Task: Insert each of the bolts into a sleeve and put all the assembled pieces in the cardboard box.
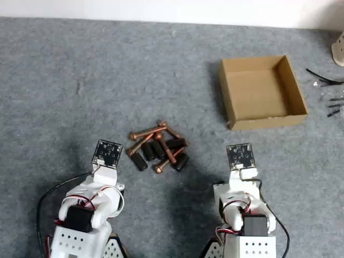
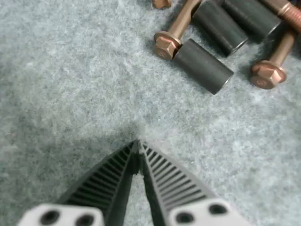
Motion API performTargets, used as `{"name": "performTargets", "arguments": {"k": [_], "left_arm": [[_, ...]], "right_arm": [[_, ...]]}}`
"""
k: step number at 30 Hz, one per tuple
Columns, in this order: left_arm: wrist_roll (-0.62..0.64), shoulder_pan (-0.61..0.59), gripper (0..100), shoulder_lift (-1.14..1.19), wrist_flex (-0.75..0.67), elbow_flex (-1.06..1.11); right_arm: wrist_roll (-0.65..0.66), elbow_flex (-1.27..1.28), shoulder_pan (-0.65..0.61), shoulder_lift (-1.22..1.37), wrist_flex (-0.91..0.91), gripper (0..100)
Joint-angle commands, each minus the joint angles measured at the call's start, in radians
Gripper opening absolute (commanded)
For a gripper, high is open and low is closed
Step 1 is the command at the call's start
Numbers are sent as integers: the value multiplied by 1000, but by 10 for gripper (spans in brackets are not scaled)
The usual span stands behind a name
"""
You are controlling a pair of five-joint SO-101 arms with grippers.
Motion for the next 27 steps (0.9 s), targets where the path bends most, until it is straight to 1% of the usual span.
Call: {"name": "performTargets", "arguments": {"k": [1, 10, 13, 15, 16, 18, 22, 23, 25, 27], "left_arm": [[0, -13, 6, -10, 5, 19], [-2, -7, 7, -10, 5, 19], [-2, 61, 7, -10, 5, 19], [-3, 71, 7, -10, 5, 19], [-5, 50, 7, -12, 5, 19], [-6, -35, 7, -12, -5, 19], [-15, -321, 8, -12, -89, 15], [-58, -374, 8, -12, -129, 13], [-204, -447, 8, -12, -207, -5], [-374, -495, 8, -12, -207, -59]], "right_arm": [[3, 139, 2, -10, 7, 175], [2, 139, 2, -10, 5, 175], [2, 139, 7, -10, 5, 175], [2, 139, 8, -10, 5, 175], [2, 139, 13, -10, 5, 175], [2, 139, 59, -10, 5, 175], [2, 139, 197, -10, 8, 175], [0, 139, 219, -10, 8, 175], [0, 139, 232, -12, 2, 175], [0, 139, 231, -12, 1, 175]]}}
